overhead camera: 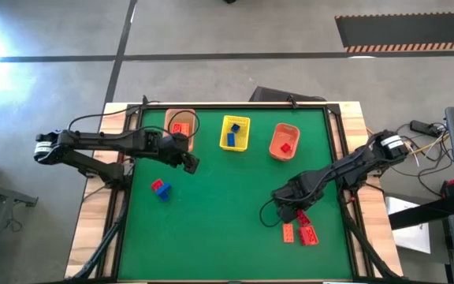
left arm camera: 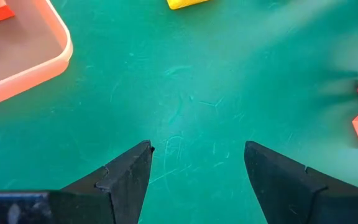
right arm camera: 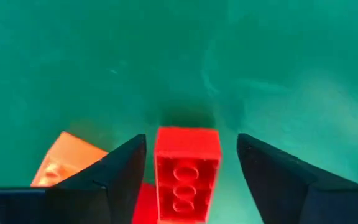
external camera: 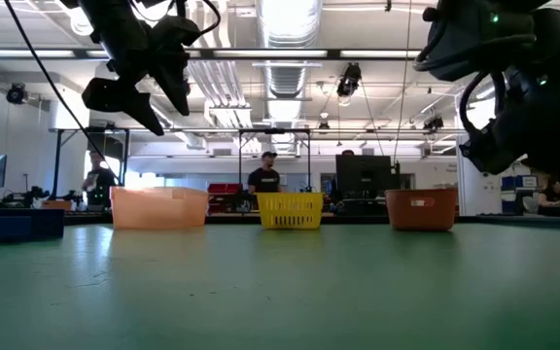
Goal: Sort & place blocks by color
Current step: Put the red game piece into the orange bin
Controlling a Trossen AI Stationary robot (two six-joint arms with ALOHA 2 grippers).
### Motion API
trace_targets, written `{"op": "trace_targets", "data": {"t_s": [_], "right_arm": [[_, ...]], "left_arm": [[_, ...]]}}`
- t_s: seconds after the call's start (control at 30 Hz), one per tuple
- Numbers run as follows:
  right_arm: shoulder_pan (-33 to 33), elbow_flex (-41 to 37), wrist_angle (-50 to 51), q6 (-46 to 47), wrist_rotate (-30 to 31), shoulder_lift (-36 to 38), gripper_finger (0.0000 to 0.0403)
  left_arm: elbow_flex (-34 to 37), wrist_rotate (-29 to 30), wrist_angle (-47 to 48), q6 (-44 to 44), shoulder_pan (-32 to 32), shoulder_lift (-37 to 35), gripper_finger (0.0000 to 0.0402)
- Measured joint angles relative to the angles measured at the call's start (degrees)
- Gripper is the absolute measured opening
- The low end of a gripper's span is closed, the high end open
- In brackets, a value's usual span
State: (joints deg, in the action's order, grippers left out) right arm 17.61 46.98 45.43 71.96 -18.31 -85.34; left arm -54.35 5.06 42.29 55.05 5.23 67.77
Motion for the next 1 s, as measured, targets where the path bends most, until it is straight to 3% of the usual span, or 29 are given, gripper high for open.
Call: {"op": "trace_targets", "data": {"t_s": [0.3,0.67,0.83,1.0], "right_arm": [[0.0,0.4,-0.8,0.3,-0.1,-1.7,0.0128],[-4.0,0.5,-0.5,-0.8,0.9,1.3,0.0127],[-10.7,3.4,1.0,-4.3,8.2,5.4,0.0127],[-19.2,8.5,0.8,-12.5,19.4,8.5,0.0127]], "left_arm": [[0.0,0.3,0.1,0.0,0.0,0.0,0.024],[0.0,0.4,0.1,0.0,0.0,0.0,0.024],[0.0,0.4,-0.7,0.0,0.0,0.0,0.024],[-0.4,0.4,-1.8,0.0,0.0,0.0,0.024]]}}
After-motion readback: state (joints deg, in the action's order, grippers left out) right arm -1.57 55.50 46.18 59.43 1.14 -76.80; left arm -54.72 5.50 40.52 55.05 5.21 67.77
